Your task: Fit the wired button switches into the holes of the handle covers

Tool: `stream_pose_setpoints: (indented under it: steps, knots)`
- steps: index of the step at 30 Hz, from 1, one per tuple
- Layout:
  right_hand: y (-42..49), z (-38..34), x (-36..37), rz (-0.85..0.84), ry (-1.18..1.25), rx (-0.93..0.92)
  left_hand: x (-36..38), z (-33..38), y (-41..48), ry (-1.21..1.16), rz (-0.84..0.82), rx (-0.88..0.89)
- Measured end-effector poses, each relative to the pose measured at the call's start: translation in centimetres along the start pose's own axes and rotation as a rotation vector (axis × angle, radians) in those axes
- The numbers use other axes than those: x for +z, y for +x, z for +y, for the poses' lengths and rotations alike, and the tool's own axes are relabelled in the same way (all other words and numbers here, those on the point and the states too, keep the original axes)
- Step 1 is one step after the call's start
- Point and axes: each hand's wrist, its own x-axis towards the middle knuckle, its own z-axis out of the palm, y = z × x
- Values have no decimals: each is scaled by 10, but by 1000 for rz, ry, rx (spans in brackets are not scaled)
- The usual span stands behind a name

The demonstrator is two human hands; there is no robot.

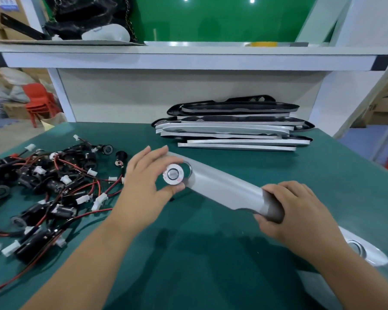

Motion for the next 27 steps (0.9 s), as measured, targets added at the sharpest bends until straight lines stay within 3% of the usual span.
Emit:
stream_pose_setpoints:
  steps: [11, 13, 17, 20, 22, 27]
  knots:
    - [0, 4, -6, -84, 14, 0, 5, -8, 8, -53, -198, -142]
    - [0, 7, -9, -92, 32, 6, 0, -9, 4, -246, -224, -259]
    - [1, 13, -13, -211, 55, -35, -2, -20, 3, -938, -103, -539]
    - [1, 11, -9, -318, 54, -69, 1, -18, 1, -923, -116, -614]
    - [1, 2, -4, -276, 95, -64, 4, -17, 0, -952, -82, -635]
    - [12, -61, 12, 21, 210, -153, 6, -9, 0, -1041, -31, -592]
